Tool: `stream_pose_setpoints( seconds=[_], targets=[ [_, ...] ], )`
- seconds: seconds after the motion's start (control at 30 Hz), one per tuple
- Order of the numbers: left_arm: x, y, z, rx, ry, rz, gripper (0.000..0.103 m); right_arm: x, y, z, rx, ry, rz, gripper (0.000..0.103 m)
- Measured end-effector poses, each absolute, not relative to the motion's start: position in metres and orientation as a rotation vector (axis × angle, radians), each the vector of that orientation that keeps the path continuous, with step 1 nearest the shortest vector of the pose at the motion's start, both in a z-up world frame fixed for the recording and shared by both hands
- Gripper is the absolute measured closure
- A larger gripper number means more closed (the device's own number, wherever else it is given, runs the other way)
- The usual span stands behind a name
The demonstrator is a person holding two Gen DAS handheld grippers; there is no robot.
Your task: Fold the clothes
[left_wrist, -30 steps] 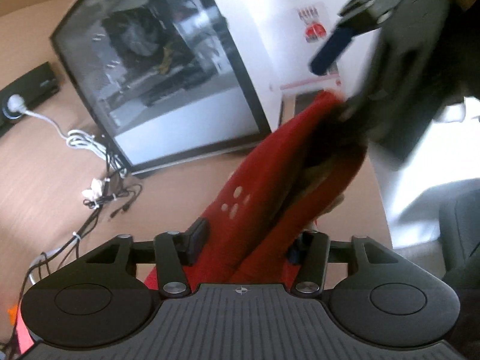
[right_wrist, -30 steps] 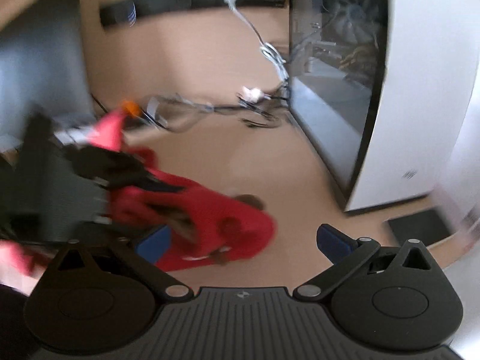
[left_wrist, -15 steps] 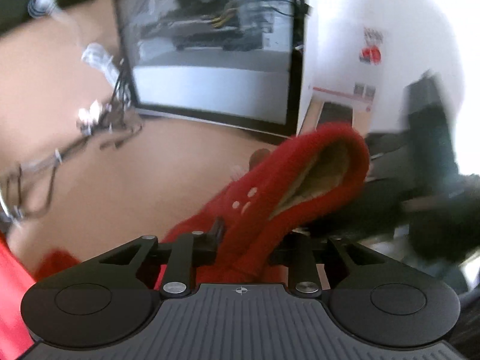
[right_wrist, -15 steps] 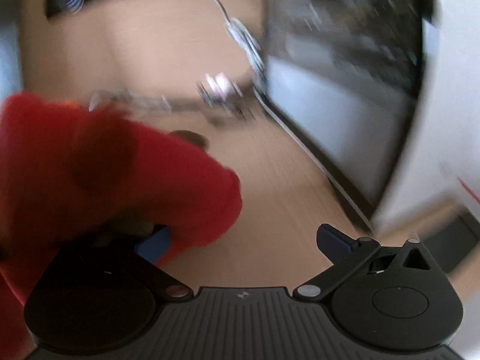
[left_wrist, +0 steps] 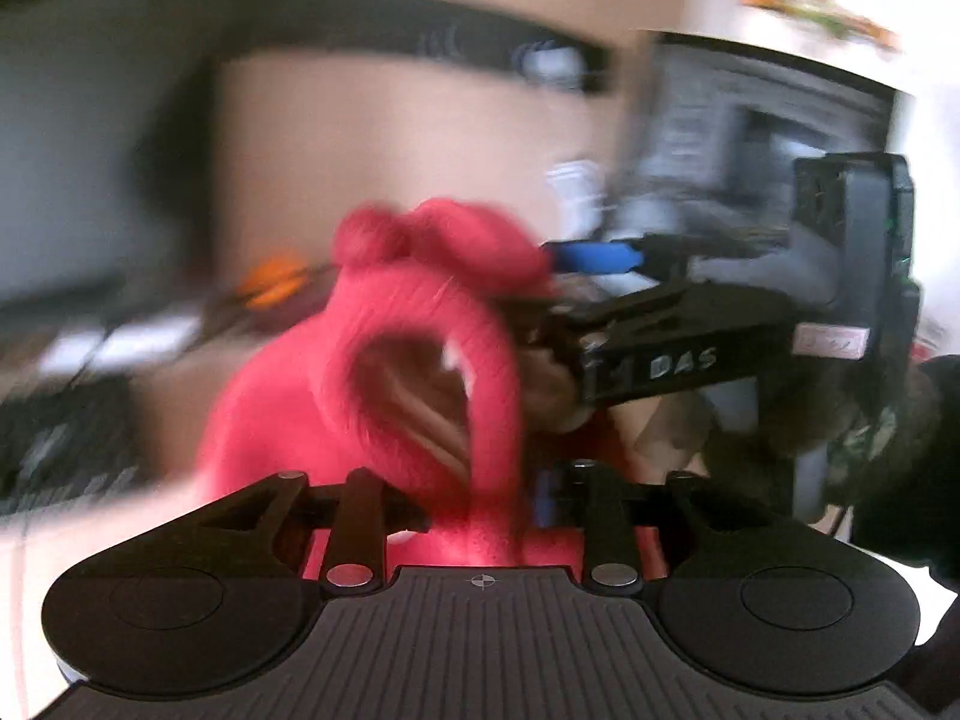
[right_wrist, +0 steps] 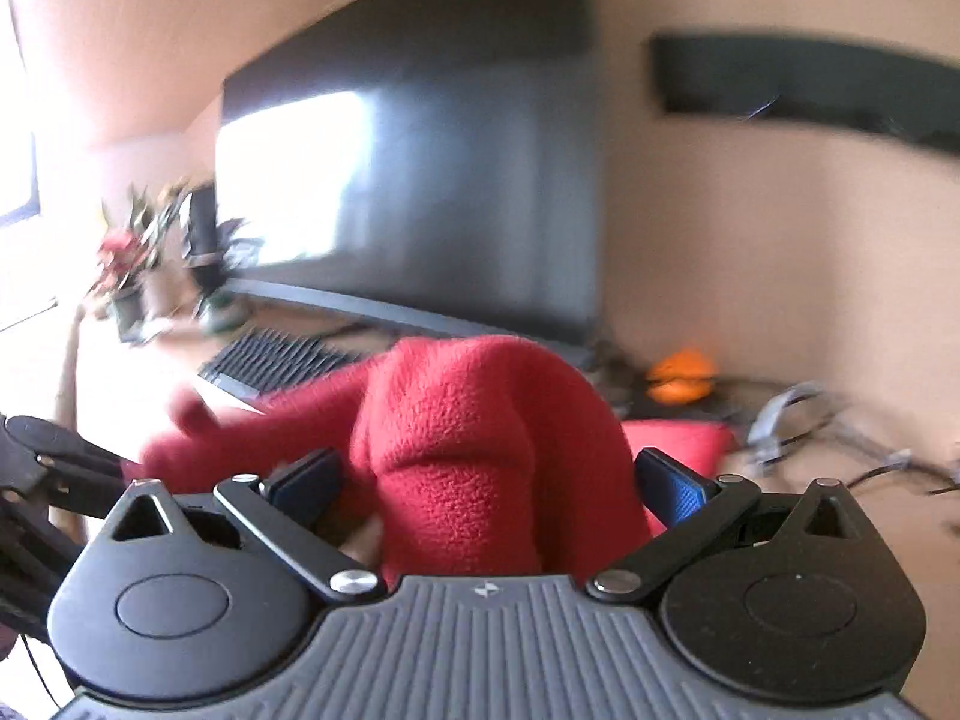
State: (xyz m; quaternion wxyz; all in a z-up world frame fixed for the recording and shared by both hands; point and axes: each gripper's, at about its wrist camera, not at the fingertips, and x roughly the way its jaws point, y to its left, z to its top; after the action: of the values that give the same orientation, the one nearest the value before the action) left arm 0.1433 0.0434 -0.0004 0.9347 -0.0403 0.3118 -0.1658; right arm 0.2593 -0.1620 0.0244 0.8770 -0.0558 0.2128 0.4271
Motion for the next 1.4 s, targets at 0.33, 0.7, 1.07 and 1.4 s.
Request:
stream_pose_setpoints(
  seconds=[0.33,0.7,1.07,1.4],
  targets=[
    [0.120,0.143,-0.007,-0.370,0.628,-0.027,0.021,0.269,-0.180,0.006,0.054,0.694,0.898,0.000],
    [0.164,0.126,-0.013,-0.380,0.687,-0.105,0.009,0.296,-0.190,-0.001,0.153,0.789,0.838,0.000],
    [0.176,0.128,-0.057,-0.540,0.781,-0.157,0.009,0.302,-0.263,-0.056,0.577,0.957,0.631,0.008],
    [0.166,0.128,-0.039,-0.498,0.743,-0.194,0.009,0.287,-0.187,-0.014,0.118,0.775,0.791,0.008]
  ],
)
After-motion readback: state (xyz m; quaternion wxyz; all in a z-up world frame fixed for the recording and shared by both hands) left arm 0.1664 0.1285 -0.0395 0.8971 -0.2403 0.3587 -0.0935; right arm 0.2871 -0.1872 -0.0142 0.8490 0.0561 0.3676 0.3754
